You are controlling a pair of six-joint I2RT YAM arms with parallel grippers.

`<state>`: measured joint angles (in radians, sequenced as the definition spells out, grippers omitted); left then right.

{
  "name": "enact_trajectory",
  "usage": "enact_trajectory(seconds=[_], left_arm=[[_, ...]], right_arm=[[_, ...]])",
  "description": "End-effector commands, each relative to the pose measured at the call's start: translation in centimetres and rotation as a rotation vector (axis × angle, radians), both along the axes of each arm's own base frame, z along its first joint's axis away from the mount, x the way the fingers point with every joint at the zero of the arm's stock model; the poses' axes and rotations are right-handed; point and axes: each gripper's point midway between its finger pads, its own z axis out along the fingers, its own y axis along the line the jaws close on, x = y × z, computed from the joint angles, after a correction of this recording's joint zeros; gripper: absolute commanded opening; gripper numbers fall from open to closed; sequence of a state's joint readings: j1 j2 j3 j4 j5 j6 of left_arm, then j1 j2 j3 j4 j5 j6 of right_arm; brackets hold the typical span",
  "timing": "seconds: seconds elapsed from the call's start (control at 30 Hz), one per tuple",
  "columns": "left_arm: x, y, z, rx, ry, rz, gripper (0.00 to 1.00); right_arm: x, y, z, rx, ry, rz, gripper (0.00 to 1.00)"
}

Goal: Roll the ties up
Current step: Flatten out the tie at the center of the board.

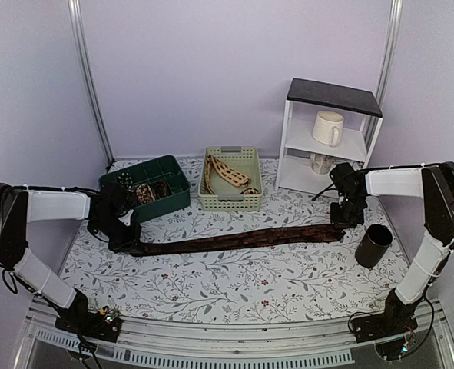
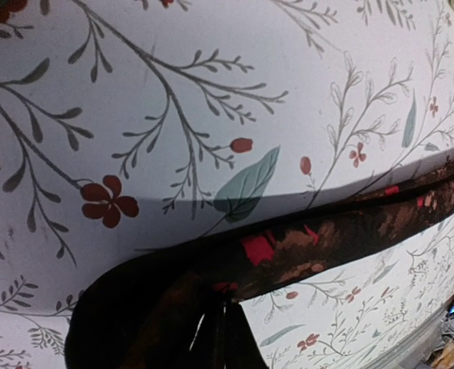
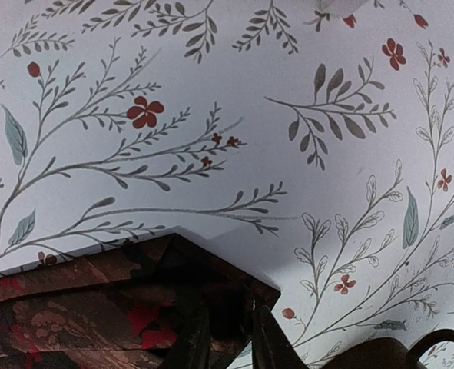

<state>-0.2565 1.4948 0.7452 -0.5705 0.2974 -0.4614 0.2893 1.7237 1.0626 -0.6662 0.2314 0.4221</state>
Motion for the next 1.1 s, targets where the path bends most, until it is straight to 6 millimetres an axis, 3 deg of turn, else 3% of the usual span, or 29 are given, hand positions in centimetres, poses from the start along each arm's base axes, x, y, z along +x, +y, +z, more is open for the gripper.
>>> enact_trajectory(seconds=[0.0, 0.33, 0.5, 0.6, 0.8, 1.07], left_arm=[[0.8, -0.4, 0.5, -0.001, -0.027, -0.008, 0.00], [1.2, -1.0, 1.3, -0.031, -0.040, -0.017, 0.00], [1.2, -1.3, 1.5, -0.039, -0.044, -0.025, 0.00], [1.1, -1.4, 1.4, -0.037, -0.042, -0.027, 0.00], [1.3, -1.5, 1.3, -0.039, -0.043, -0.028, 0.00], [0.9, -0.4, -0.8, 0.020, -0.011, -0.006, 0.00]], right_arm=[[-0.2, -0.5, -0.1, -0.022, 0.012, -0.003, 0.24], [-0.1, 0.2, 3.4, 0.040, -0.033, -0.031, 0.26], [0.1, -0.3, 4.0, 0.013, -0.031, -0.060, 0.27], [0.6, 0.4, 3.9, 0.052, -0.043, -0.054, 0.26], [1.2, 1.4, 1.3, 0.089, -0.018, -0.038, 0.06], [-1.4, -0.3, -3.9, 0.007, 0.098, -0.064, 0.01]])
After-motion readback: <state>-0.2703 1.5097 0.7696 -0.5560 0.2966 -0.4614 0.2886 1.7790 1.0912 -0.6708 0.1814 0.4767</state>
